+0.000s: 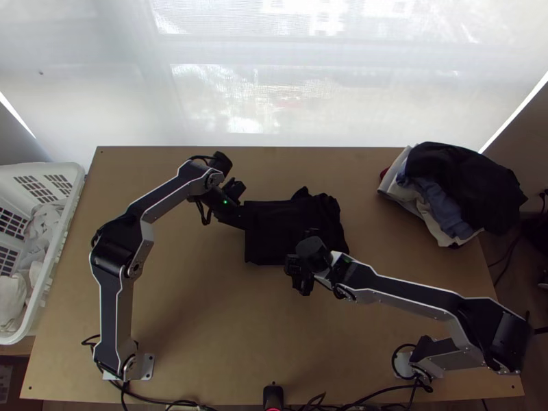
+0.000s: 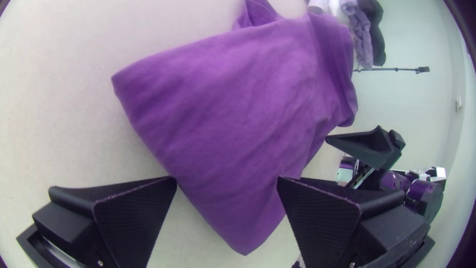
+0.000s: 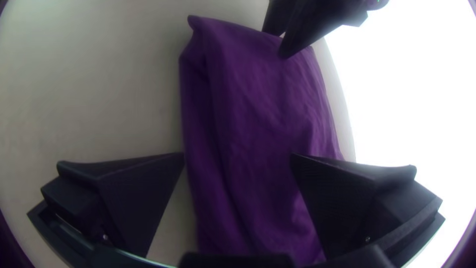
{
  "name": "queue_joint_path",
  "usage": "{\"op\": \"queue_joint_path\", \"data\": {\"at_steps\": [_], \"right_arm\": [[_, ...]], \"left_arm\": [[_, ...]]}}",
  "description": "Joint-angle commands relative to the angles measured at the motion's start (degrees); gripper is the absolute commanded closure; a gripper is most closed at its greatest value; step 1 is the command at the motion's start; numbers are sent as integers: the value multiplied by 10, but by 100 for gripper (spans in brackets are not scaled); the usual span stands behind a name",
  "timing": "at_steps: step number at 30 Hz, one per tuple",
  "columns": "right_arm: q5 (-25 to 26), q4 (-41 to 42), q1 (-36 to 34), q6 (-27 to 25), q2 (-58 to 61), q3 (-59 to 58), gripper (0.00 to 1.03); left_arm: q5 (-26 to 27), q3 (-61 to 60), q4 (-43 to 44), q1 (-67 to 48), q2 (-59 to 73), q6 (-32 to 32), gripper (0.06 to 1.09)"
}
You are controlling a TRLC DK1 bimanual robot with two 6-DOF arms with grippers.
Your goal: Fold the t-shirt
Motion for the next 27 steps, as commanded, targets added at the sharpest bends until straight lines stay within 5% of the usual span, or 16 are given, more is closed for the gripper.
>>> {"op": "queue_joint_path", "data": {"at_steps": [1, 17, 23, 27], "right_arm": [[23, 65, -8, -23, 48, -11, 4], [28, 71, -29, -35, 102, 1, 5], [33, 71, -49, -28, 147, 36, 29], [32, 46, -63, -8, 156, 58, 66]], "left_arm": [[-3, 0, 0, -4, 4, -1, 10], [-4, -4, 0, -10, -4, -1, 10], [-7, -14, 0, -11, -10, 0, 10], [-8, -19, 0, -11, -10, 1, 10]]}}
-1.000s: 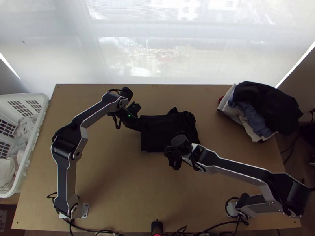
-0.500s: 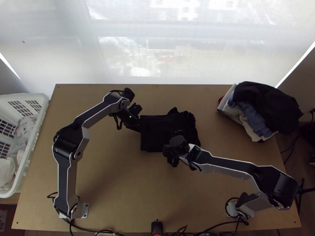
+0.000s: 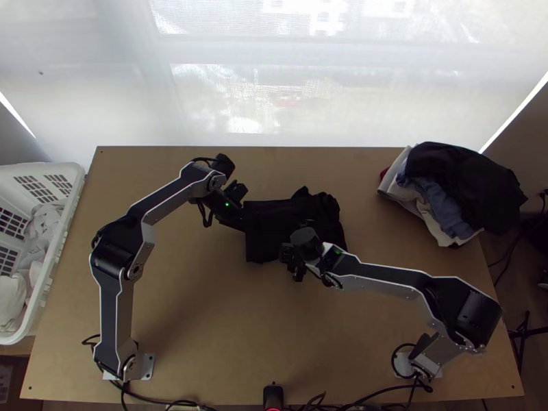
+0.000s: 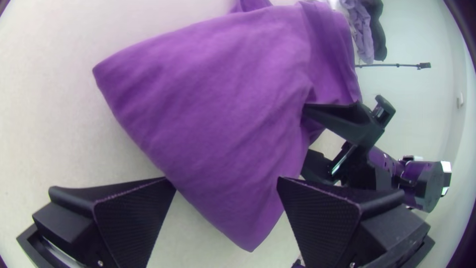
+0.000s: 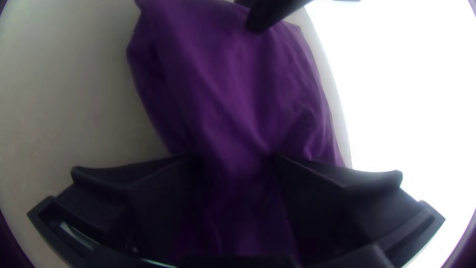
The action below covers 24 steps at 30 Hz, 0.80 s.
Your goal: Fold the t-shirt
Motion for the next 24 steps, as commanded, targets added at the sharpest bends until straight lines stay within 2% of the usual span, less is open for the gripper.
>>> {"op": "queue_joint_path", "data": {"at_steps": [1, 2, 3, 5, 10, 13, 20, 24], "right_arm": [[3, -38, -21, 23, 29, 35, 77], [3, -44, -22, 23, 29, 39, 89], [3, -53, -22, 23, 27, 40, 96], [2, -84, -22, 31, 18, 49, 100], [-9, -165, -30, 70, -49, 74, 100], [-26, -213, -46, 93, -87, 90, 100], [-46, -302, -101, 103, -157, 136, 100], [-54, -347, -143, 103, -193, 180, 100]], "left_arm": [[-2, -8, 0, -1, -3, 2, 10], [-2, -9, 0, -1, -3, 1, 10], [-3, -9, 0, -3, -4, 1, 10], [-5, -14, 0, -8, -12, 1, 10], [-33, -50, 11, -24, -81, -1, 10], [-70, -96, 44, -35, -146, -6, 10], [-149, -182, 82, -40, -269, -8, 10], [-156, -221, 84, -16, -311, -7, 10]]}}
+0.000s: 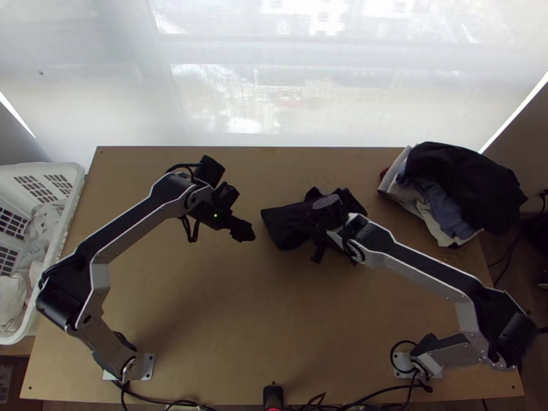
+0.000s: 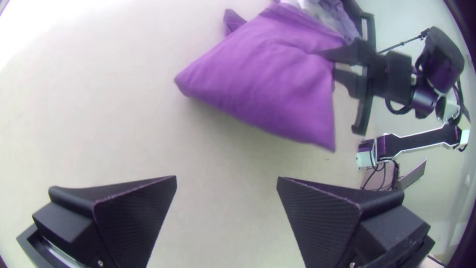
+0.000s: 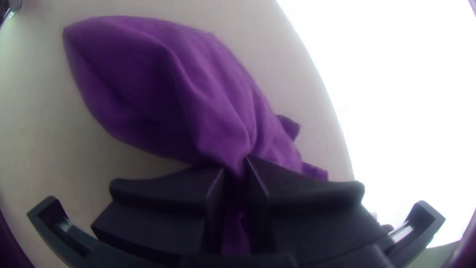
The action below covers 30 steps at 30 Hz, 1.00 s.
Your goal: Fold the t-shirt
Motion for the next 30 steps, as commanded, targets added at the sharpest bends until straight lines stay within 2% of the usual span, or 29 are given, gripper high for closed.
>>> {"op": "queue_joint_path", "data": {"at_steps": [1, 10, 20, 25, 30], "right_arm": [[-17, -77, -63, 7, -69, 68, 100], [-27, -99, -159, 18, -128, 141, 100], [-53, -84, -327, 30, -207, 178, 100], [-96, -70, -445, 36, -229, 209, 100], [-173, -53, -596, 40, -220, 240, 100]], "left_arm": [[-36, -75, 15, 25, -93, 1, 10], [-42, -150, 23, 65, -149, 2, 10], [-44, -242, 47, 111, -192, 8, 10], [-44, -288, 65, 125, -211, 10, 10], [-44, -325, 77, 128, -234, 9, 10]]}}
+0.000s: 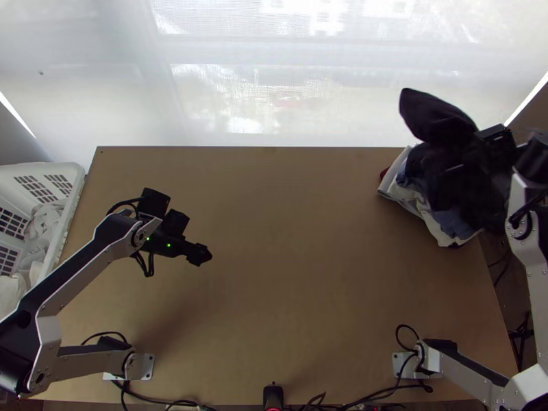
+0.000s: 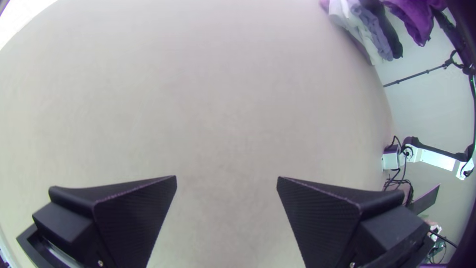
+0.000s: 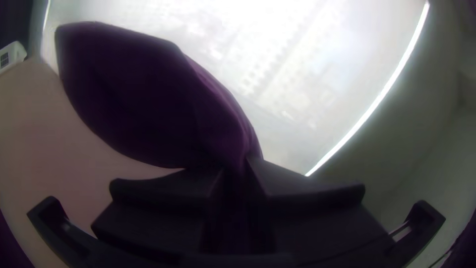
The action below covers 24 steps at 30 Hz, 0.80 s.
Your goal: Fold the t-shirt
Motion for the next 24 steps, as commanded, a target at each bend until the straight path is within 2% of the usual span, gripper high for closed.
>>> {"op": "queue_joint_path", "data": {"at_steps": [1, 6, 11, 17, 24], "right_arm": [[-89, 25, -200, 5, -2, 41, 100], [-145, 47, -302, -3, 36, 74, 100], [-165, 76, -347, -27, 85, 87, 100], [-167, 109, -354, -33, 153, 85, 100], [-149, 143, -318, -30, 242, 94, 100]], "left_arm": [[0, -55, 16, 12, -31, 1, 10], [0, -62, 16, 13, -42, 0, 10], [0, -67, 16, 13, -48, -2, 10], [0, -77, 16, 20, -64, -4, 10], [0, -89, 11, 43, -85, 5, 10]]}}
